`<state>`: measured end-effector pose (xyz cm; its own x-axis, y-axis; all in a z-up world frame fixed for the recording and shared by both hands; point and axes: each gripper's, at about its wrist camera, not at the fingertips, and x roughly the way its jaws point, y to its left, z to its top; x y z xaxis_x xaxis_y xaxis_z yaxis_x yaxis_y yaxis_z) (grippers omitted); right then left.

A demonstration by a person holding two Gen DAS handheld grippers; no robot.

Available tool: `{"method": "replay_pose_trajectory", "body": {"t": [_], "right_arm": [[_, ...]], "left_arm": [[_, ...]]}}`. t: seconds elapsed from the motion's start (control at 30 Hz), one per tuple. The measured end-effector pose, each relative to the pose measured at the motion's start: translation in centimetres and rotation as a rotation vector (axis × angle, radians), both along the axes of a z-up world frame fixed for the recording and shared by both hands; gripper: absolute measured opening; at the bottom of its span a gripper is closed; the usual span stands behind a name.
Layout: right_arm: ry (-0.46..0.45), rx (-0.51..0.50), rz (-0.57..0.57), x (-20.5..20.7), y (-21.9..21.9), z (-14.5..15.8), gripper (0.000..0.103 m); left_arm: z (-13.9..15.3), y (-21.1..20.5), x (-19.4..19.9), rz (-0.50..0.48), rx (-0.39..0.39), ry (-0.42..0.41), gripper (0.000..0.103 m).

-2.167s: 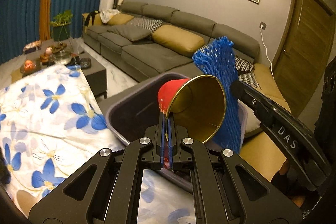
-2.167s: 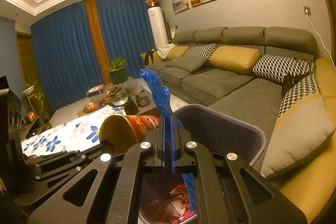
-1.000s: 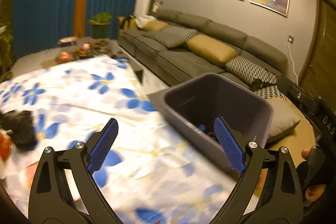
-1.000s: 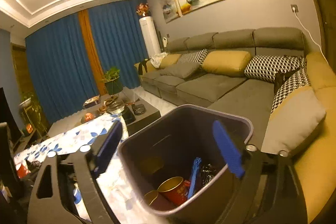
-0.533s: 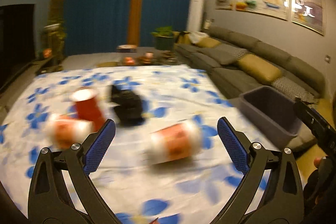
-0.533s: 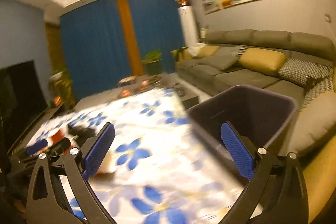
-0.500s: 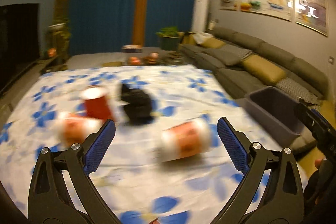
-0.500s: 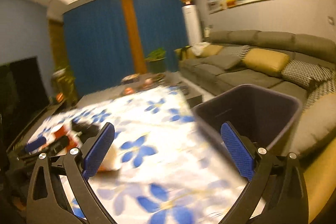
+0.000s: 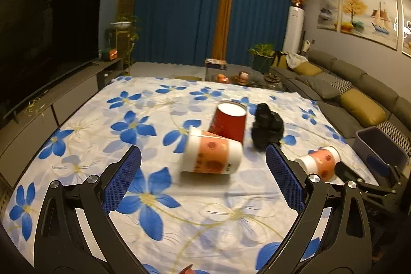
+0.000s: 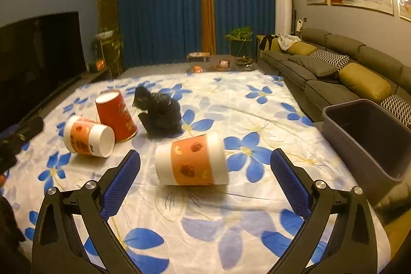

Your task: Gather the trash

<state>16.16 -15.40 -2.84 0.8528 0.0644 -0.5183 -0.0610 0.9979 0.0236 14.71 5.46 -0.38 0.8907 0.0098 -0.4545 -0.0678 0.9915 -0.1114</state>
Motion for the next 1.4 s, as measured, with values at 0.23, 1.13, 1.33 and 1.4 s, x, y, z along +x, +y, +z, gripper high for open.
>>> {"method": "replay_pose_trajectory", "body": {"t": [0.23, 1.13, 1.33, 1.4], "right_arm": [[0.048, -0.031, -0.005, 1.9, 1.3, -1.3, 0.097], [0.135, 0.013, -0.027, 4.0, -0.2, -3.1, 0.081], [0.132, 0.027, -0.021, 3.4, -0.7, -2.9, 0.081], [0.128, 0.03, -0.018, 3.2, -0.7, -2.8, 0.081]], "left_arm": [[-0.3, 0.8, 0.6, -0.007, -0.015, 0.0, 0.096], [-4.9, -2.0, 8.2, -0.101, 0.087, 0.168, 0.096], [-5.6, -3.1, 10.0, -0.104, 0.127, 0.229, 0.096], [-5.8, -2.9, 10.2, -0.104, 0.12, 0.238, 0.096]]}}
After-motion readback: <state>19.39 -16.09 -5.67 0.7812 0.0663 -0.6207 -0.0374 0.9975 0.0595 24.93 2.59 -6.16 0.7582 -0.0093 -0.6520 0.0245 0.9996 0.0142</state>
